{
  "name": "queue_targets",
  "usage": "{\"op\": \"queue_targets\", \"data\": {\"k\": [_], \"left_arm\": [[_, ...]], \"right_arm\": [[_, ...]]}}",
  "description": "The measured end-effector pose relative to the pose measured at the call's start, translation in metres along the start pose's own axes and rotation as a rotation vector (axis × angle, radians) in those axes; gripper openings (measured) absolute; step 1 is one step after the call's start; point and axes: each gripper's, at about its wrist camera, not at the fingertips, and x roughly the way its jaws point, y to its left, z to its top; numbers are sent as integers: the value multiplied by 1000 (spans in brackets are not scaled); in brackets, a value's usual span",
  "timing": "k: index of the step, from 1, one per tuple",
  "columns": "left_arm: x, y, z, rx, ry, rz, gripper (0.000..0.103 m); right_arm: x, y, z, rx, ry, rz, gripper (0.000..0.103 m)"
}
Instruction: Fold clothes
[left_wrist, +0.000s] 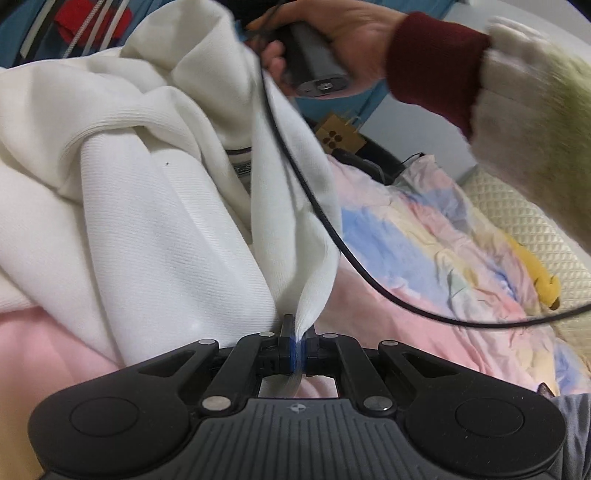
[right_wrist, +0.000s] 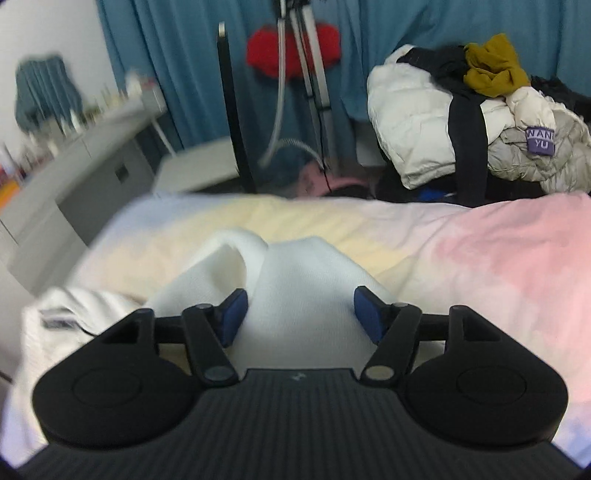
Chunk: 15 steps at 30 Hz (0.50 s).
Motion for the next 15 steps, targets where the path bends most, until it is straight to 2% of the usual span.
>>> {"op": "queue_targets", "data": {"k": [1, 2, 5, 9, 11, 15], "left_arm": [[-2, 0, -2, 1, -5, -9, 3], [-4, 1, -4, 1, -11, -18, 3], [-13, 2, -3, 0, -35, -44, 3], [-32, -8, -5, 46, -82, -64, 3], [-41, -14, -7, 72, -105, -83, 3], [-54, -26, -11, 125, -140, -82, 3]], "right_arm": [[1, 1, -1, -19, 9, -36, 35], [1, 2, -1, -35, 16, -69, 17], [-31, -14, -5, 53, -80, -86, 10], [-97, -54, -15, 144, -264, -123, 9], [-136, -87, -38, 228, -357, -145, 9], [-210, -164, -117, 431, -545, -254, 9]]}}
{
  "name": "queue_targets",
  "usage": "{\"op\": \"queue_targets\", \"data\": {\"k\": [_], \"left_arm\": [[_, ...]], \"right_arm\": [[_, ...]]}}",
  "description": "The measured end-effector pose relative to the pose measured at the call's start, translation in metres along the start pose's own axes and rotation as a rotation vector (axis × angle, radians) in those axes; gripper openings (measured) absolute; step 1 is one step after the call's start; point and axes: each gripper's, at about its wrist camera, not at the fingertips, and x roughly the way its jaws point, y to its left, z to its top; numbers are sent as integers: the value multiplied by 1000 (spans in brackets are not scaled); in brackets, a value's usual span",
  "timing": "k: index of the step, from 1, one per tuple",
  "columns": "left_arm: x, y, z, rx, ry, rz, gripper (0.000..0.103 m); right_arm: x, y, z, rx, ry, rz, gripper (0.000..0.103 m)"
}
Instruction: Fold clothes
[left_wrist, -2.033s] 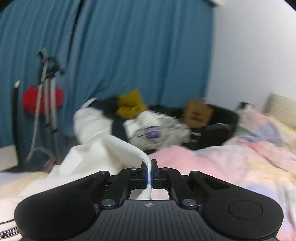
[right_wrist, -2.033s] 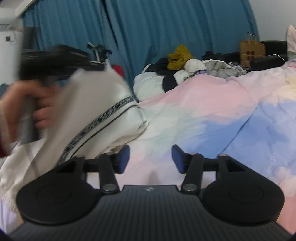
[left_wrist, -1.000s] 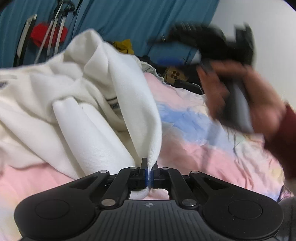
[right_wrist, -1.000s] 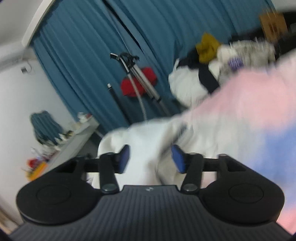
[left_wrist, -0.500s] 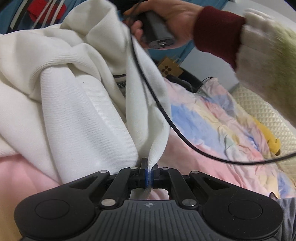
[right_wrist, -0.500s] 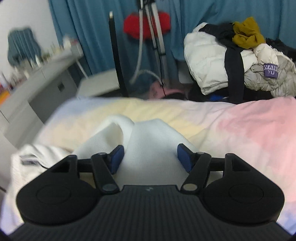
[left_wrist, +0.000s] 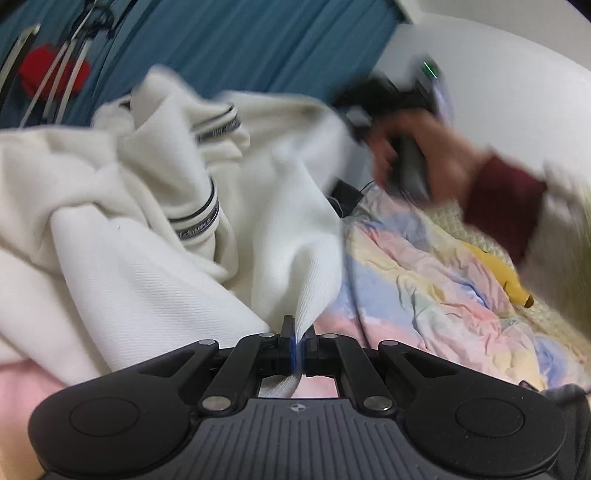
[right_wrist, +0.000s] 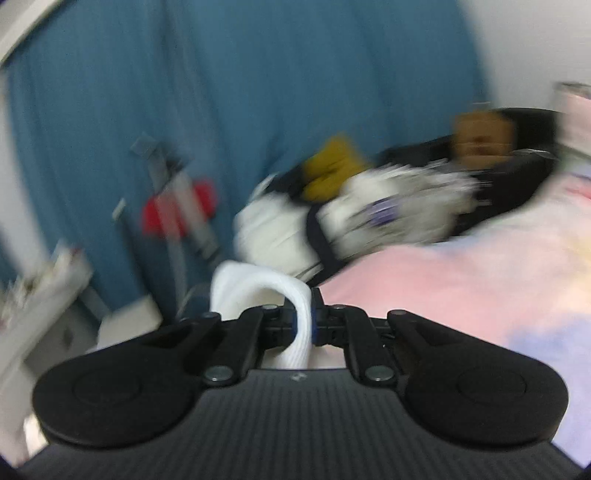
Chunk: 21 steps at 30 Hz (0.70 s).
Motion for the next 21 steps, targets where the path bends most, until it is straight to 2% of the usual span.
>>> {"op": "queue_targets", "data": {"k": [2, 4, 7, 9, 10, 12, 16, 17, 18, 19, 20, 21], "left_arm": [[-5, -2, -1, 5, -4, 10, 3], [-9, -5, -3, 15, -2, 27, 3], [-12, -6, -9, 30, 19, 58, 3], [-11, -7, -14, 49, 37, 88, 3], [-4, -10, -16, 54, 50, 106, 3], [5, -14, -17, 62, 75, 135, 3], [14, -22, -17, 72, 99, 167, 4], [16, -22, -14, 67, 100, 171, 4], [17, -24, -11, 62, 102, 175, 4], [16, -28, -8, 55, 103, 180, 4], [15, -30, -8, 50, 104, 183, 4], [15, -29, -8, 47, 106, 185, 4]], "right_arm": [[-23, -56, -15, 133, -28, -84, 9], [-40, -110, -37, 253, 30, -179, 8], [-58, -167, -76, 348, 177, -214, 8], [-66, -193, -97, 426, 243, -204, 9], [-70, -206, -104, 500, 257, -182, 11], [-79, -219, -110, 583, 225, -125, 11], [-82, -212, -105, 587, 189, -126, 15], [-80, -214, -107, 605, 178, -143, 24], [-79, -216, -108, 622, 167, -160, 44], [-77, -218, -110, 640, 155, -176, 56], [-76, -220, -111, 658, 144, -193, 75], [-74, -222, -113, 675, 132, -208, 80]]}}
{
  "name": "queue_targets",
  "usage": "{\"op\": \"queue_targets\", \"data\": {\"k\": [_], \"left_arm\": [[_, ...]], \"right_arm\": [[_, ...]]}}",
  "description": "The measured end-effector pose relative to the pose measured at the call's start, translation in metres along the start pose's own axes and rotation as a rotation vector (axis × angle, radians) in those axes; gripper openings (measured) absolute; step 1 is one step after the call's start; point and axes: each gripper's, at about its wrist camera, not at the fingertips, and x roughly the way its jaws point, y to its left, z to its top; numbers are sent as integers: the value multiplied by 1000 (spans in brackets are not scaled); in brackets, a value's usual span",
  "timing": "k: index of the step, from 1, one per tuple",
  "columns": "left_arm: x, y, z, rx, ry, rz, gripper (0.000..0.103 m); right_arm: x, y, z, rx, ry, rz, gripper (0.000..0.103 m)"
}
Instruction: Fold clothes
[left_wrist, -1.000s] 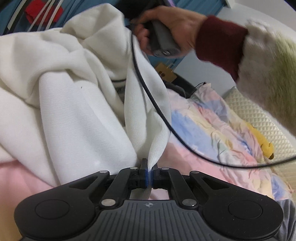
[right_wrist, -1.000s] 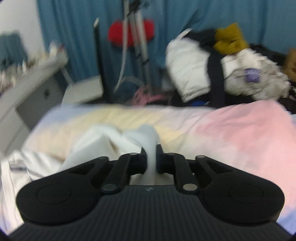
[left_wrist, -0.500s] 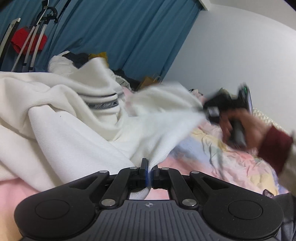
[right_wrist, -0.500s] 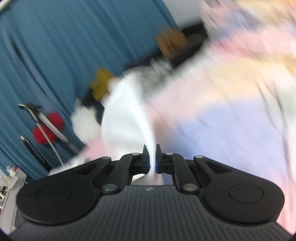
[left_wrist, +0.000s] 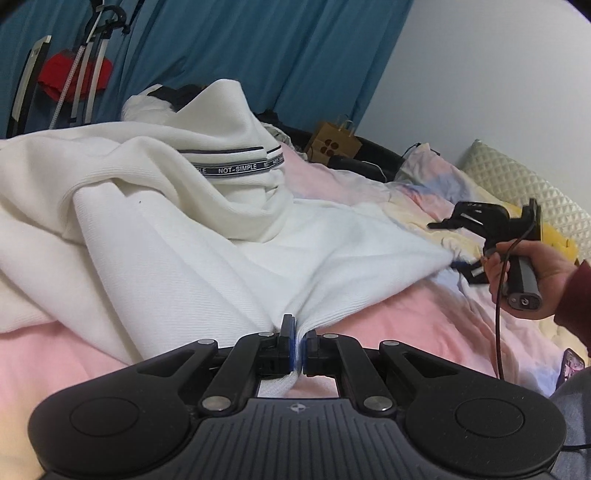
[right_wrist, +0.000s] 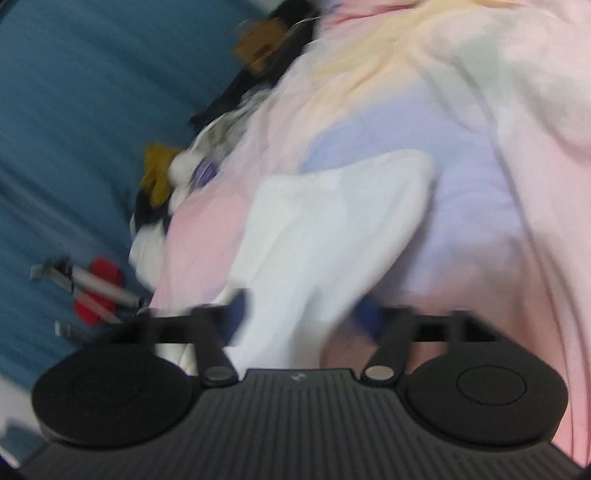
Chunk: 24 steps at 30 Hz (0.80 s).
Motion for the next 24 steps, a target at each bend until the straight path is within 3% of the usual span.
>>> {"op": "queue_targets", "data": {"k": [5, 7, 9, 11, 14, 19, 21, 24], "left_arm": [[8, 0, 4, -18, 14, 7, 4], [10, 2, 4, -34, 20, 9, 4], [12, 5, 3, -49, 27, 13, 4], [14, 6, 2, -63, 27, 9, 4], [17, 9, 3, -86, 27, -1, 4], [20, 8, 3, -101, 17, -33, 8], [18, 7, 3, -97, 9, -45, 10], [12, 5, 5, -99, 14, -60, 14]], "right_arm": [[25, -25, 15, 67, -7, 36, 79], [41, -35, 19, 86, 0, 17, 71], [49, -42, 18, 95, -18, 10, 54], [53, -38, 24, 37, -50, -14, 12], [49, -18, 31, -104, -128, -25, 5], [6, 14, 44, -181, -367, 100, 5], [3, 11, 46, -210, -376, 48, 5], [19, -11, 45, -201, -302, -84, 5]]}}
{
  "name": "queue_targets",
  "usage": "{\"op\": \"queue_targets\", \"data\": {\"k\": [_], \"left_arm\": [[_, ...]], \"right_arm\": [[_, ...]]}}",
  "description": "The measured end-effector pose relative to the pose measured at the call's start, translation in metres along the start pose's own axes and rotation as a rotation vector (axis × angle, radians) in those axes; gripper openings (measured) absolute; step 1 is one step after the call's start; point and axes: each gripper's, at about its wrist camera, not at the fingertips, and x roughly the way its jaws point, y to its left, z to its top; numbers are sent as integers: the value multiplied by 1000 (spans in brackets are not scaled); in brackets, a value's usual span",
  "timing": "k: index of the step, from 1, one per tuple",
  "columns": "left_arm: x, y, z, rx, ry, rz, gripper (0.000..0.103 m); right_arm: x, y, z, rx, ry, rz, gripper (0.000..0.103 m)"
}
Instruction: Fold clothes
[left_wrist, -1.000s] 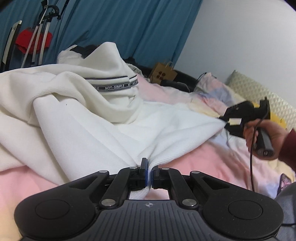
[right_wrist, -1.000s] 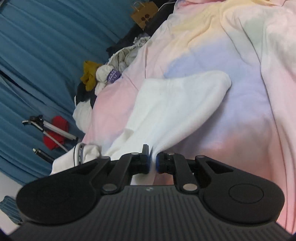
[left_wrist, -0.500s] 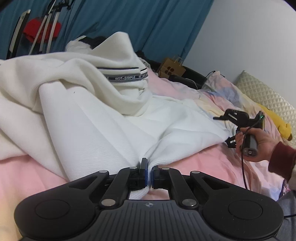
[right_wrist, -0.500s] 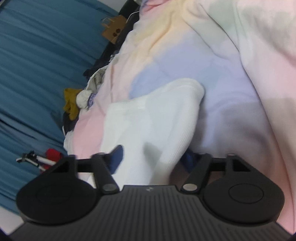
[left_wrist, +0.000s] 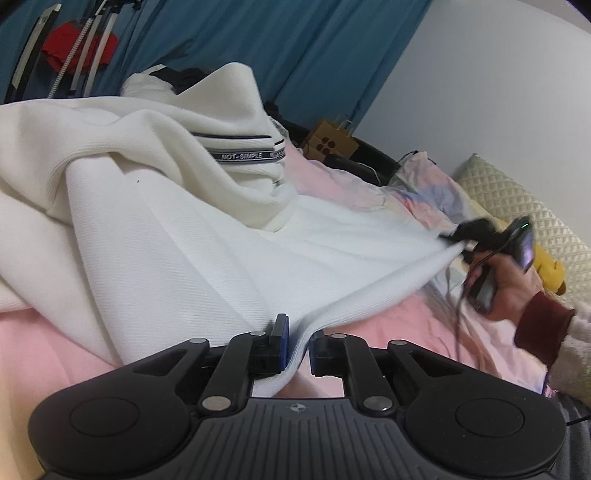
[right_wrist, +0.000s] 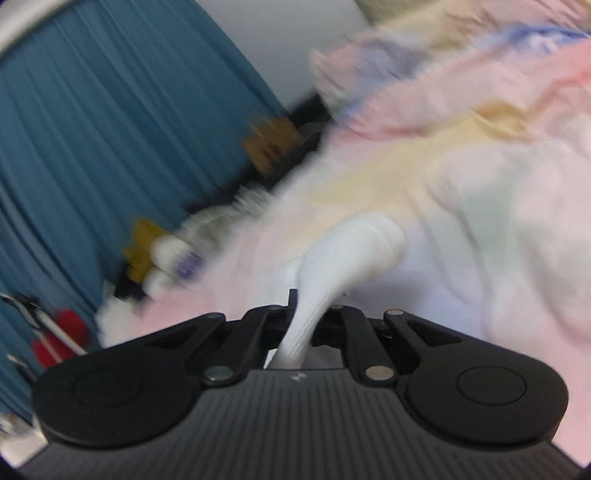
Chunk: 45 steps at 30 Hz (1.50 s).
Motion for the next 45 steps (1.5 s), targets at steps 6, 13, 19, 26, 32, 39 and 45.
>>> {"op": "queue_targets", "data": {"k": [6, 13, 19, 26, 32, 39, 45], "left_arm": [[-37, 5, 3, -134, -29, 63, 73], [-97, 79, 0, -636, -241, 161, 87], [-112, 158, -41, -1160, -409, 183, 76], [-133, 168, -35, -1224, -461, 292, 22], [-215, 140, 10, -1001, -569, 402, 13], [-298, 127, 8, -867, -455, 526, 12], [-316, 156, -43, -892, -251, 568, 13]], "right_arm": [[7, -21, -21, 34, 93, -86, 5], [-1, -9, -7, 29, 67, -48, 6], [9, -19, -11, 96, 88, -73, 6], [5, -15, -10, 86, 47, -49, 5], [-16, -13, -1, 97, -7, -17, 5], [-41, -26, 6, 117, -2, -101, 5], [-19, -57, -14, 159, 248, -216, 6]]}}
